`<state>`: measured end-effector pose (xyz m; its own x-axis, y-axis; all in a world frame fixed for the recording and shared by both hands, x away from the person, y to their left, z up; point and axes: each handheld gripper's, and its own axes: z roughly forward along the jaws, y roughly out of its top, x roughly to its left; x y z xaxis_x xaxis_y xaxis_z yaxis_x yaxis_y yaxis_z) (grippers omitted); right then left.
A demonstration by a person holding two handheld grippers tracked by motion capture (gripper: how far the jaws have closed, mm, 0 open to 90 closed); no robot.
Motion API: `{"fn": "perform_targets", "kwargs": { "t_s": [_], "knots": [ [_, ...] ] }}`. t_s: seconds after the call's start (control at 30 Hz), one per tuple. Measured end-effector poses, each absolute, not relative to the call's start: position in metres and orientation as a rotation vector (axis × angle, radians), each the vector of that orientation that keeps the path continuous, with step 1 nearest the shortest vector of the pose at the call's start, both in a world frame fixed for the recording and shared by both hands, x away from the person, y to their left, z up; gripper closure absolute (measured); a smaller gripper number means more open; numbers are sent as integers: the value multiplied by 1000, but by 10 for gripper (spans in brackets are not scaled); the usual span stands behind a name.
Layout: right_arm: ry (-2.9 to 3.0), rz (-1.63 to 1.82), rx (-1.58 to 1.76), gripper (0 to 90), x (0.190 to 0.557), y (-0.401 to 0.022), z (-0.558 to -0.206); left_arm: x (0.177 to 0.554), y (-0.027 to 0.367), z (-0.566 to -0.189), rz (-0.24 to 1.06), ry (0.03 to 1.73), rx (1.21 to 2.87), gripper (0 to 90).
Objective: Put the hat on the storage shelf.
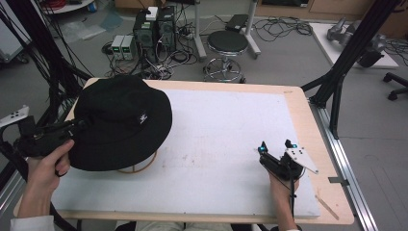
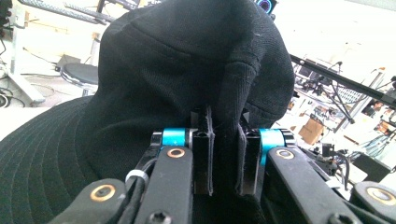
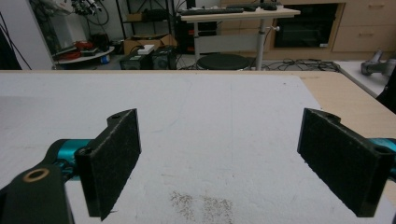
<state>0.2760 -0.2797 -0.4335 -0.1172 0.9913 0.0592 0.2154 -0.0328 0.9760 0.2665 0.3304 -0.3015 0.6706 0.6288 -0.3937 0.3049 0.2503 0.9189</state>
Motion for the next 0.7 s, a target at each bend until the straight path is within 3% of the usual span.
{"fn": "perform_targets", "kwargs": {
  "t_s": [0.33,0.37,0.57,0.7],
  "knots": [
    [1433,1225,1342,126,276,-280,-433,263,334,-304,242,842,1339,725],
    [1435,1226,1340,126,276,-280,-433,264,334,-305,245,839,1334,649],
    [1433,1230,1347,126,276,-280,-433,263,333,-306,276,812,1334,546],
    [1428,1234,1347,126,276,-280,-433,261,332,-302,345,819,1323,398]
  ]
}}
